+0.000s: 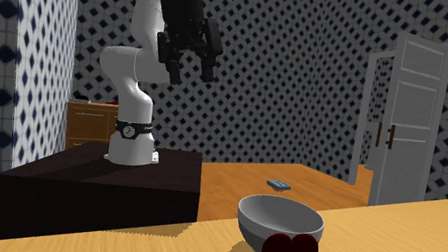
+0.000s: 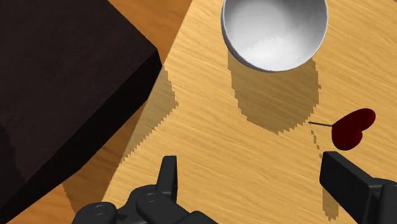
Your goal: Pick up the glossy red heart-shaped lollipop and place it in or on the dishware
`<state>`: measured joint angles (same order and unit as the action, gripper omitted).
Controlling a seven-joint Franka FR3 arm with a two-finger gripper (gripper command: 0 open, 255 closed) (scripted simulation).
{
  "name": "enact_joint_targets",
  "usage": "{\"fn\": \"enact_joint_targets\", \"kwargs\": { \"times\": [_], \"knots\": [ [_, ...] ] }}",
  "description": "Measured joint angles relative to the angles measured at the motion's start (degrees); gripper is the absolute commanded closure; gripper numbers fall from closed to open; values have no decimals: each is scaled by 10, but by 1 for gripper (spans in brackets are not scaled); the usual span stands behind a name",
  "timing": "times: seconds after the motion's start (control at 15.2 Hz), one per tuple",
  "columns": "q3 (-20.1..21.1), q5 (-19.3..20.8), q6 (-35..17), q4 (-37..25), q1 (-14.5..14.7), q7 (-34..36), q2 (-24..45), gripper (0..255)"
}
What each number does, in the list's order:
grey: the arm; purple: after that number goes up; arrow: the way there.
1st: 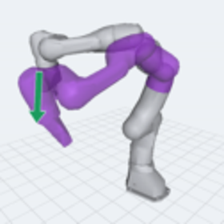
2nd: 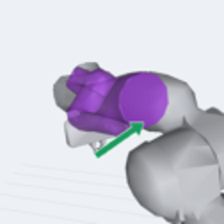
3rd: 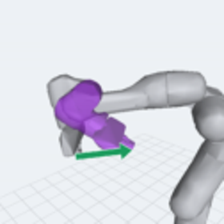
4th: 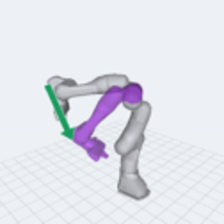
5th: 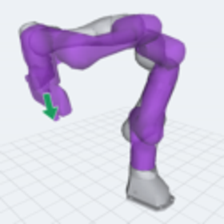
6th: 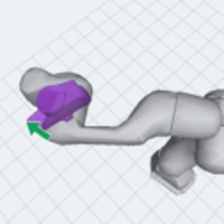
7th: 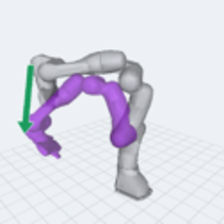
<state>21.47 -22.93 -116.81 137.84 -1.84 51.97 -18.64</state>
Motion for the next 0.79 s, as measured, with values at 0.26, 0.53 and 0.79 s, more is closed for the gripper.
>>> {"fn": "enact_joint_targets", "kwargs": {
  "times": [0.26, 0.53, 0.79],
  "knots": [
    [33, -3, -59, -42, -4, 90, 90, 0],
    [51, 8, -119, -84, -2, 177, 181, 0],
    [54, 36, -166, -150, 11, 270, 281, 0]
  ]
}}
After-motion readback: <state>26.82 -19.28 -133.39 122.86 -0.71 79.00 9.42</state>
